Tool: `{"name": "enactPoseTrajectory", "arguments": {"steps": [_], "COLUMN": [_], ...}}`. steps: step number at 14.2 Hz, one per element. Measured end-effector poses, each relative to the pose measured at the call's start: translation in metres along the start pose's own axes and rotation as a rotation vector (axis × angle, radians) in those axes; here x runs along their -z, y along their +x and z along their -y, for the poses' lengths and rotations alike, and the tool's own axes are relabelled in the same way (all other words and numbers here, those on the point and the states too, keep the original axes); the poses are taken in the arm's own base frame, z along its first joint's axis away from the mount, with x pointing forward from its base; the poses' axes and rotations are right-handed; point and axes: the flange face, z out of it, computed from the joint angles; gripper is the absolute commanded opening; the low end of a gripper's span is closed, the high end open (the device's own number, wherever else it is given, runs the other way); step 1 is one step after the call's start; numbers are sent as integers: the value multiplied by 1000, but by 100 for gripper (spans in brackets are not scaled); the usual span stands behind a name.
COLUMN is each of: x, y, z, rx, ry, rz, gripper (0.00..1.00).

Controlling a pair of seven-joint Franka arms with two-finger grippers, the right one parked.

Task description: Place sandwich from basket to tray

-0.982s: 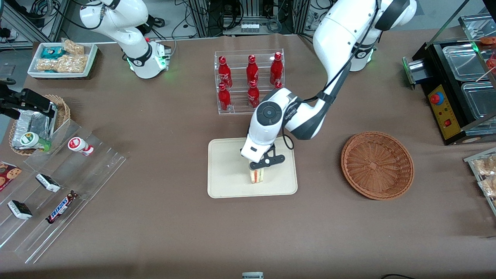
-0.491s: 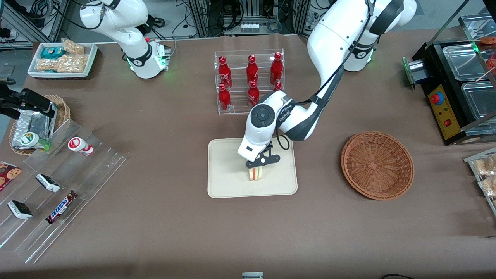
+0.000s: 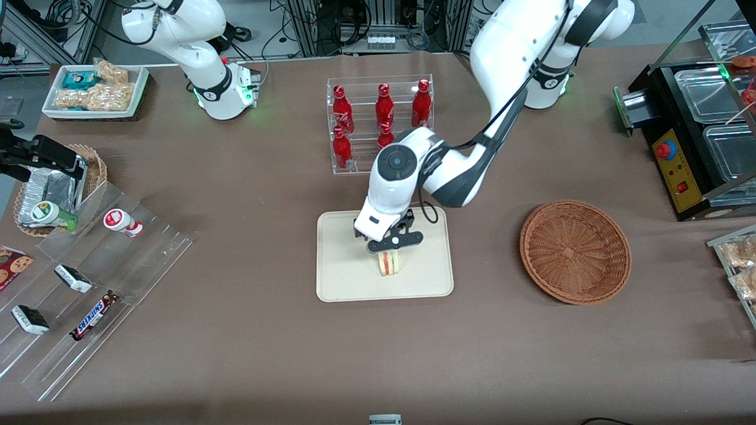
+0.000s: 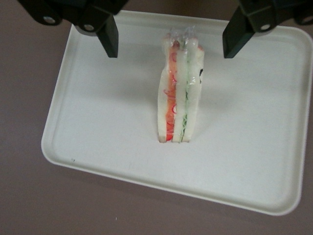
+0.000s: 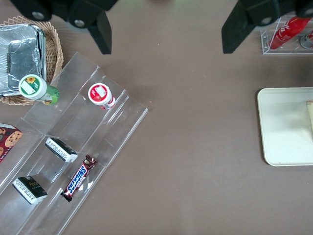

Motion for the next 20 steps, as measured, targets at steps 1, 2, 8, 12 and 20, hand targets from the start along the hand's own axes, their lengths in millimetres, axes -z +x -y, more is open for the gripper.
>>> {"name": "enactPoseTrajectory", "arguments": {"steps": [1,2,8,12,20], "x": [27,53,90,116,213], "y": [8,18,86,134,171], "z": [6,17,106,198,343], "rx": [13,31,115,16,-193], "ry": [4,7,81,144,163], "rz": [-8,-17,-2,61,145], "gripper": [100,100,100,100,100]}}
